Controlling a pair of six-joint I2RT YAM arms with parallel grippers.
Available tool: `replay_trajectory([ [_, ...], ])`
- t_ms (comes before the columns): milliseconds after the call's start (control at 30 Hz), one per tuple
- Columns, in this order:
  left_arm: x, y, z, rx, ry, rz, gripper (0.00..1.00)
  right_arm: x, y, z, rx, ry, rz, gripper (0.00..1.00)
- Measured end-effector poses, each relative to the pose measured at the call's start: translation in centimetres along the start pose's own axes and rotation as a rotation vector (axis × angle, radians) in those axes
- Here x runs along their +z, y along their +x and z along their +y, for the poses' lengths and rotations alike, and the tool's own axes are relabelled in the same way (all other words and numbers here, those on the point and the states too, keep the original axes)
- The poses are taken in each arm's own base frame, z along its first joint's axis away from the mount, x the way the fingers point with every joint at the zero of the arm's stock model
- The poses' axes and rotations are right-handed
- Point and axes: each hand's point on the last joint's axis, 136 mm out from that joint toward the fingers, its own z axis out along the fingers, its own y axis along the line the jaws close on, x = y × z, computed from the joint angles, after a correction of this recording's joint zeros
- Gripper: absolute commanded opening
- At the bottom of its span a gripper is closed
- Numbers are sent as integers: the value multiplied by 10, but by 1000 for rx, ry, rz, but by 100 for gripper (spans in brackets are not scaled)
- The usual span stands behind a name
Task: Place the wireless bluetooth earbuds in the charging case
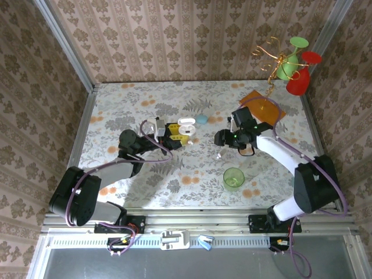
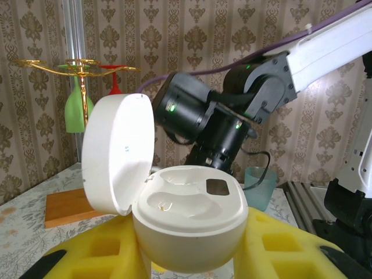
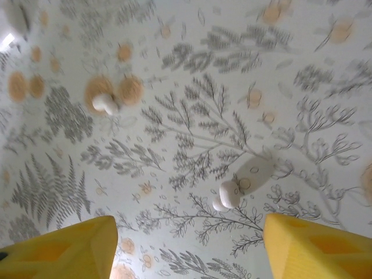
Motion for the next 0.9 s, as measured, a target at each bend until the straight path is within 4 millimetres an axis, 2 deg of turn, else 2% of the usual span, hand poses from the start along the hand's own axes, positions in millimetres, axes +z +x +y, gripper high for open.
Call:
replay_trajectory([
  [133, 0, 0, 0, 3, 0, 1, 23, 22, 15, -8, 41, -16, 86, 55],
  [300, 0, 0, 0, 3, 0, 1, 23, 39, 19, -17, 85, -38, 129, 49],
  [600, 0, 1, 0, 3, 0, 1, 23, 59, 24, -24, 116, -64, 170, 42],
  [900, 0, 1, -1, 3, 3, 2, 23, 67, 31, -27, 135, -94, 201, 38],
])
